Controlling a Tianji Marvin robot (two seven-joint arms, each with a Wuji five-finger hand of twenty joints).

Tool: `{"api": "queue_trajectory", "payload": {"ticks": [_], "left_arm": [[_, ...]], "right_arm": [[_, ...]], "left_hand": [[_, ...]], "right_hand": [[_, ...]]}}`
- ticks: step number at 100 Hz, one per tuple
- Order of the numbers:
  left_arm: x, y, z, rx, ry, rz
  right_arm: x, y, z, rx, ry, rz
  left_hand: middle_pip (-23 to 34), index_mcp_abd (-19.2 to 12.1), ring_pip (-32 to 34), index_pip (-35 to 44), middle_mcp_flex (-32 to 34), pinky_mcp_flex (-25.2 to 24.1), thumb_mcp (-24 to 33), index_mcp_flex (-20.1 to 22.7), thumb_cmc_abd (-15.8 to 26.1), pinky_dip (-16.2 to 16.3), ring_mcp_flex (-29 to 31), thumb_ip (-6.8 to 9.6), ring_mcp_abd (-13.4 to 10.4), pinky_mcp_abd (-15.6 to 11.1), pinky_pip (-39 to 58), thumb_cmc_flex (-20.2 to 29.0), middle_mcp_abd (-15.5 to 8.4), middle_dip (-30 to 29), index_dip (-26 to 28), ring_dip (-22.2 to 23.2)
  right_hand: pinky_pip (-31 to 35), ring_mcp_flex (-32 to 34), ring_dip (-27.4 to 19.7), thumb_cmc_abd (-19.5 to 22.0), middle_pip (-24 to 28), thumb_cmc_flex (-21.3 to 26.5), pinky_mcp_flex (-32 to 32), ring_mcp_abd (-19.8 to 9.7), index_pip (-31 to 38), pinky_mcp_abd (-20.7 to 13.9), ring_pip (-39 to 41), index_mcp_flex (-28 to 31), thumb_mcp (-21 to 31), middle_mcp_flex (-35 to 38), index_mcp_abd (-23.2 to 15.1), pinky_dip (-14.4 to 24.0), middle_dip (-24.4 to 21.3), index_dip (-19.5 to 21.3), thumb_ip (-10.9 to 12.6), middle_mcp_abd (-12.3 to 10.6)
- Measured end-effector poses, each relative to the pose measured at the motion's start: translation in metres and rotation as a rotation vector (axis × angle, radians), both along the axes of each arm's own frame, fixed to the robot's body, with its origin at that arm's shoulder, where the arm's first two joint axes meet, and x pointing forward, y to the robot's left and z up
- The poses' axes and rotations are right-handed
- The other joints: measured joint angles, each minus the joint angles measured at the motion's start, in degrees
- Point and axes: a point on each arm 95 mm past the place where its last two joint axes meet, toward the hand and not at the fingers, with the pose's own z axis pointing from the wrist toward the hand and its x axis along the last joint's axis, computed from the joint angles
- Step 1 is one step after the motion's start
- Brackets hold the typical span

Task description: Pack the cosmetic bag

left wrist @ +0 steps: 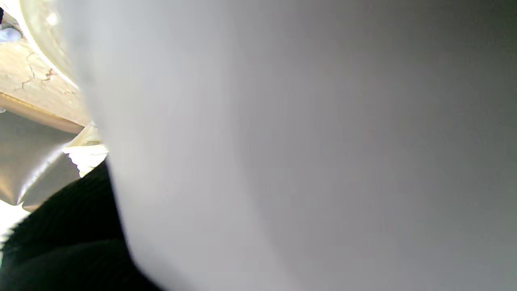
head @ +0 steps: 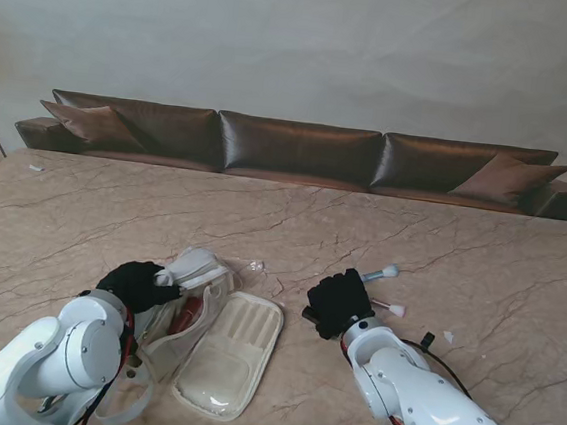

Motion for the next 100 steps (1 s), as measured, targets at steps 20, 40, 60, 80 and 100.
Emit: {"api": "queue_trajectory", "payload": {"ticks": [20, 40, 60, 80, 100], "left_arm": [[0.001, 0.002, -0.002, 0.01, -0.004, -0.001], [0.001, 0.003, -0.002, 0.002, 0.0, -0.003], [0.001, 0.003, -0.002, -0.001, 0.004, -0.001], [0.002, 0.003, -0.003, -0.01, -0.002, 0.001], [0.002, 0.001, -0.003, -0.014, -0.006, -0.003]], "right_arm": [[0.004, 0.001, -0.003, 0.022, -0.011, 0.061], [0.007, -0.001, 0.0, 0.045, -0.023, 0.101], [0.005, 0.001, 0.018, 0.132, -0.129, 0.158], [-0.002, 0.02, 0.032, 0.262, -0.213, 0.255], [-0.003, 0.057, 0.043, 0.384, -0.21, 0.346]], "left_hand": [[0.03, -0.81, -1.04, 0.04, 0.01, 0.0, 2.68, -0.05, -2.45, -0.88, 0.01, 0.0, -0.02, -0.16, 0.0, 0.0, -0.02, 0.9, -0.5, 0.0], [0.03, -0.81, -1.05, 0.12, 0.01, 0.0, 2.77, -0.06, -2.45, -0.91, 0.02, 0.0, -0.06, -0.19, 0.0, 0.0, -0.05, 1.41, -0.5, 0.11], [0.03, -0.82, -1.05, 0.14, 0.01, 0.0, 2.78, -0.07, -2.45, -1.04, 0.02, -0.01, -0.33, -0.37, 0.0, 0.0, -0.06, 1.42, -0.5, 0.13], [0.26, -0.82, -1.05, 0.17, 0.02, 0.0, 2.78, -0.07, -2.46, -1.04, 0.03, -0.01, -0.72, -0.7, 0.0, 0.0, -0.08, 2.14, -0.41, 0.19], [0.63, -0.82, -1.05, 0.2, 0.02, 0.0, 2.78, -0.08, -2.47, -1.05, 0.05, -0.02, -0.91, -0.89, 0.0, 0.0, -0.08, 2.23, -0.34, 0.23]], "right_hand": [[3.59, 5.89, -0.44, -0.85, 0.74, 4.35, 5.17, 0.0, 6.04, 0.05, 1.49, 2.48, 1.69, 8.45, -4.81, 0.01, 0.8, -6.13, -3.43, -1.95], [4.87, 6.78, -0.82, -0.87, 0.56, 4.34, 6.24, 0.0, 6.06, 0.05, 2.22, 2.52, 1.61, 9.02, -4.84, 0.02, 2.92, -3.1, -3.5, -1.95], [5.17, 6.8, -0.43, -0.88, 0.56, 4.35, 6.38, 0.0, 6.06, 0.05, 3.79, 2.49, 1.61, 9.03, -4.84, 0.53, 4.13, -1.54, -3.45, -1.92], [5.17, 7.48, -0.1, -0.89, 0.68, 4.35, 6.74, 0.0, 6.06, 0.05, 4.35, 2.49, 1.61, 10.43, -4.84, 0.58, 4.17, -1.51, -3.45, -1.79], [4.66, 7.63, 0.12, -0.8, 0.69, 4.35, 6.94, 0.0, 5.99, 0.42, 4.44, 2.49, 1.58, 10.43, -4.84, -0.05, 4.17, -1.51, -3.45, -1.42]]}}
